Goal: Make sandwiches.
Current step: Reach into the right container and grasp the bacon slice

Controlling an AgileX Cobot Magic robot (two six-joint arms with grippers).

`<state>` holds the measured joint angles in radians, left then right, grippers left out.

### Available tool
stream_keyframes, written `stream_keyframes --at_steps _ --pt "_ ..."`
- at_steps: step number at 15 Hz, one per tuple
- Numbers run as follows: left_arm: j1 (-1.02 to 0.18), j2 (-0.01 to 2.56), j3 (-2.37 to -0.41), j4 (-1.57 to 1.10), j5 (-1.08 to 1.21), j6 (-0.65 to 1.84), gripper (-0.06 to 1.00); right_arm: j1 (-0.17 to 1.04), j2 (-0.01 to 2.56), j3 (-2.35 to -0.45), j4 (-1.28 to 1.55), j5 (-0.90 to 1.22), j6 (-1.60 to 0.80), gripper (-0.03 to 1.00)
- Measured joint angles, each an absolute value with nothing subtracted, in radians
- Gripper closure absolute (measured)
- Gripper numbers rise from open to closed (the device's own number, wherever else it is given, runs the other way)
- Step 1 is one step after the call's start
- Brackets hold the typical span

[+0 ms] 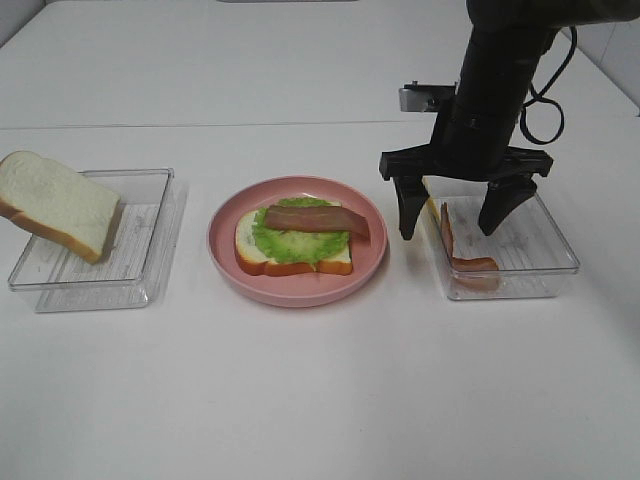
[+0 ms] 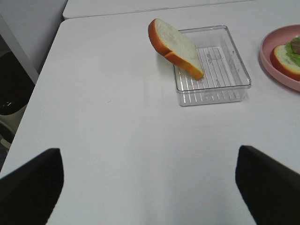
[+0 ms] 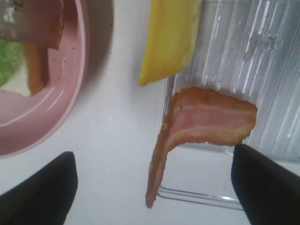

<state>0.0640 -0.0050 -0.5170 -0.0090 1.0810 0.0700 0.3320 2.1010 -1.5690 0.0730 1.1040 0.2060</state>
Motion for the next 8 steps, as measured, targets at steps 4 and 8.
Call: stream_keyframes --at_steps 4,8 --pt "0.064 -0.005 -0.517 -0.009 1.081 0.070 0.03 0.330 2.110 -1.569 0.071 1.066 0.206 0.24" --pt "0.064 -0.005 -0.517 -0.009 1.081 0.070 0.03 0.330 2.110 -1.569 0.087 1.066 0.206 0.48"
